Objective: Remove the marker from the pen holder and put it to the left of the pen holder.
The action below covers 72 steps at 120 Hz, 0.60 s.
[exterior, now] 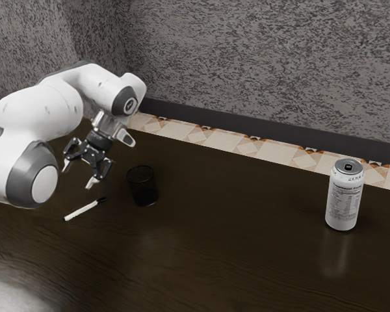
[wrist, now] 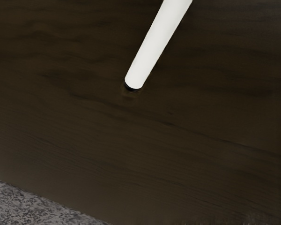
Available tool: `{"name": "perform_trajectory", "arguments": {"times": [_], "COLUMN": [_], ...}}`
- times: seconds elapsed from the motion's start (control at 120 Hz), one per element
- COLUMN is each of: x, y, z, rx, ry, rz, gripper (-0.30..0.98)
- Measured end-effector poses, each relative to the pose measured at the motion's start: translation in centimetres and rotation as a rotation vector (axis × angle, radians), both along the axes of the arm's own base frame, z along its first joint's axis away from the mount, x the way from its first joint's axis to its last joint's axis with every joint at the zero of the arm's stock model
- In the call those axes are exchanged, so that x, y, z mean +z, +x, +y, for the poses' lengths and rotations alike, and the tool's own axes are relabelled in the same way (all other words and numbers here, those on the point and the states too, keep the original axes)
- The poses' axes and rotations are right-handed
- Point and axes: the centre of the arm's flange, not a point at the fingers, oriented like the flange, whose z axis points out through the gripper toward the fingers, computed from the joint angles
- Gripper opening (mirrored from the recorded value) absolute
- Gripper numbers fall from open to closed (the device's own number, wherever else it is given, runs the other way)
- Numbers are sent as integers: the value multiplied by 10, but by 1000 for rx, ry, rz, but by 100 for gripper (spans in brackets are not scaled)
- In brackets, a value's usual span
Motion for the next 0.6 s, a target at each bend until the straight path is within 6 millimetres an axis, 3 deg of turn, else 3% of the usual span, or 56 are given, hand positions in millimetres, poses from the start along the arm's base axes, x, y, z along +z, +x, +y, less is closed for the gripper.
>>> {"name": "perform_trajectory", "arguments": {"times": [0.058,0.1,0.208,0.283,0.375,0.6], "x": [8,25,94,157,222,272], "y": [-1,-6,-33,-27,-28,-47], "z": [-9,-18,-55,-104,-132,-147], "rx": [-14,-28,-94,-172,-219,-227], "ry": [-35,-71,-179,-247,-287,-327], "rz": [-43,-92,-288,-456,-606,-732], "gripper": [66,66,67,68,68,68]}}
